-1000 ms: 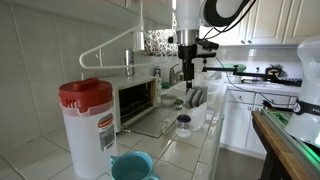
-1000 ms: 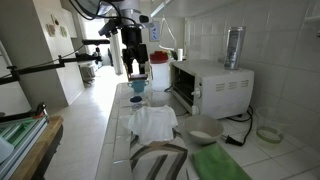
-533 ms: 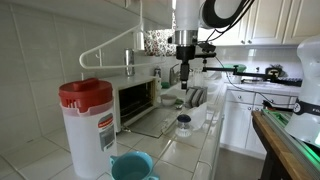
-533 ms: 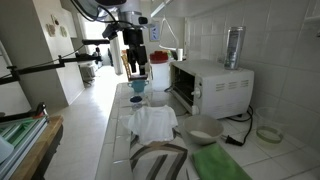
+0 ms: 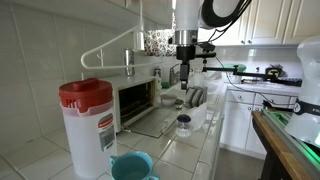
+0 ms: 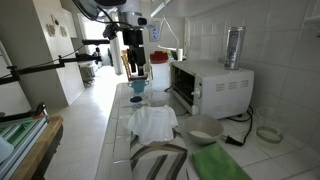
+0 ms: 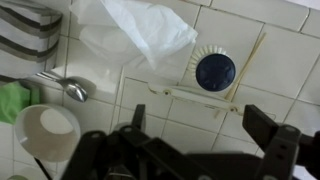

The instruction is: Open the microwave door

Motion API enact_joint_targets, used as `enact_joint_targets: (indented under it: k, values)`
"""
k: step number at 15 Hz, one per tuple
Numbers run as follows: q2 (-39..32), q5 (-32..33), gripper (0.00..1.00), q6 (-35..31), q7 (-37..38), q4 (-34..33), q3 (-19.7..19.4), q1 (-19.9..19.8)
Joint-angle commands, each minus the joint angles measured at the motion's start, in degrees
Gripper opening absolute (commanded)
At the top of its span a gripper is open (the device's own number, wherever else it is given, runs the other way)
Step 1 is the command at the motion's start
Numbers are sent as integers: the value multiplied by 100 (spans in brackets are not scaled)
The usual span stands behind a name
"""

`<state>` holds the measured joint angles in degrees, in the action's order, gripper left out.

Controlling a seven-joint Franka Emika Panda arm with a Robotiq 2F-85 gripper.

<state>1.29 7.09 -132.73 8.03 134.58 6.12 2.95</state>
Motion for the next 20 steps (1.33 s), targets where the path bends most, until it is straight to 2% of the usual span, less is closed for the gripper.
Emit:
enact_joint_targets:
  k: [1, 5, 7, 12, 20]
  values:
    - [-65, 51, 100, 106, 746, -97, -86, 15]
    - [-80, 20, 100, 35, 1372, -109, -100, 41]
    - [-75, -19, 100, -95, 1447, -75, -80, 65]
    - [-120, -251, 100, -379, 1260, -47, -69, 110]
    - [-186, -656, 100, -376, 1139, -74, -77, 122]
